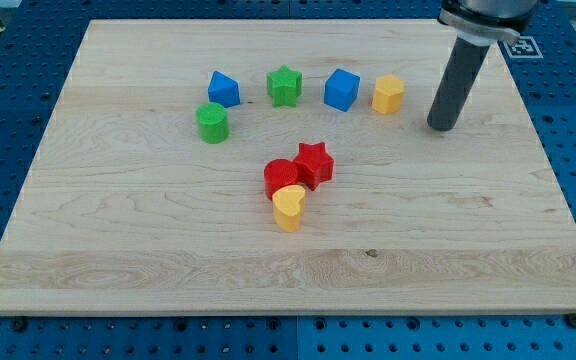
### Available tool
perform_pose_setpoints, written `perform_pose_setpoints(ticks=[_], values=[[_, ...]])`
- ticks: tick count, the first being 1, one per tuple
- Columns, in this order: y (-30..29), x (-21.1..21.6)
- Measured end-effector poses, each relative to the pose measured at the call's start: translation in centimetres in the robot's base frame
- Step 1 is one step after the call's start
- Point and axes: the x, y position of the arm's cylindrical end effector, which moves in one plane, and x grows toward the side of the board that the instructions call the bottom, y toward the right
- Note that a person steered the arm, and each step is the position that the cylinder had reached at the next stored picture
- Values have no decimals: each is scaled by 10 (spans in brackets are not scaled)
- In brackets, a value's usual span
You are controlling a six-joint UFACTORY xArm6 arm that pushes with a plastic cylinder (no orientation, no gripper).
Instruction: Slide the yellow hexagon horizontally to the green circle
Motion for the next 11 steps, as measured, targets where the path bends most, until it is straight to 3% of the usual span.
perform_pose_setpoints(ticks=[1,5,9,11], values=[[-5,-51],[-62,-73],[-54,-24],[-17,7]])
